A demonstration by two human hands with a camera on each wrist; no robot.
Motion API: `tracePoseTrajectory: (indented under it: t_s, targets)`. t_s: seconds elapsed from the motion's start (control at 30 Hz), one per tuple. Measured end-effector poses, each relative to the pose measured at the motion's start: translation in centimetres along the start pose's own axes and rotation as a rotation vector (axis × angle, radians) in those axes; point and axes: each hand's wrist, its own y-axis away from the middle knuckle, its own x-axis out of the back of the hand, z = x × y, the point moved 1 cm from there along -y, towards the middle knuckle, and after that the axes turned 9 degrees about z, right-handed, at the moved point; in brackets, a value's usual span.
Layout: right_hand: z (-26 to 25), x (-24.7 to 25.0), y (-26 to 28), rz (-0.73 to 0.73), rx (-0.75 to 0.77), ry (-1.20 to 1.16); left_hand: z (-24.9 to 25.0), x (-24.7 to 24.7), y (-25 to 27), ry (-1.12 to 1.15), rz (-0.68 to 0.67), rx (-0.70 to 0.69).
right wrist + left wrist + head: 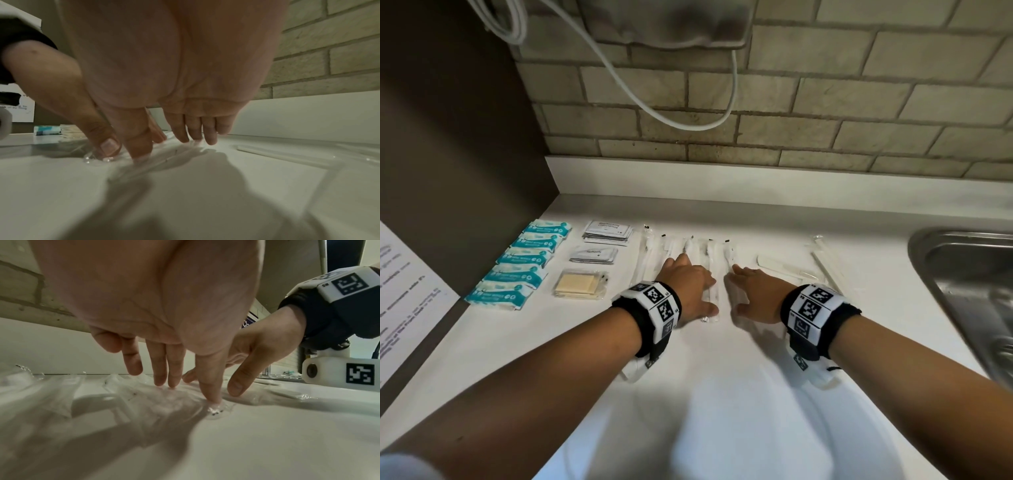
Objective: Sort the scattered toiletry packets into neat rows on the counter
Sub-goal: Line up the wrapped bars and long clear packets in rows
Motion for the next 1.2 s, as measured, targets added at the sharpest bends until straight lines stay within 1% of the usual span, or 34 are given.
tracePoseTrajectory:
  t_s: [0.13,0.3,0.83,1.0,1.1,1.2]
  targets:
    - [-0.2,-0.2,-0.7,0.02,-0.004,-0.028,0.1,0.0,-0.1,-0.014,-0.023,0.026]
    - [-0.1,-0.7,-1.3,0.024,-0.018,-0.033,0.5,1.0,0.3,-0.053,-0.014,-0.017]
    - [0.2,-1.1,-1.9,0.031,-0.023,-0.037,1.0,1.6,0.9,-0.067,-0.018,-0.039]
    - [0.3,-1.3,-1.9,0.041,-0.018,-0.037,0.7,1.2,0.7,-0.043,-0.02,-0.016]
    - [0.5,-1.4,-2.0,0.047,-0.007,-0.06,0.6,1.1,0.6,-0.005,0.01,-0.006]
    - [0.6,-1.2,-1.7,0.097,0.021,-0.122,0.6,1.4,0.6,0.082,0.051,0.014]
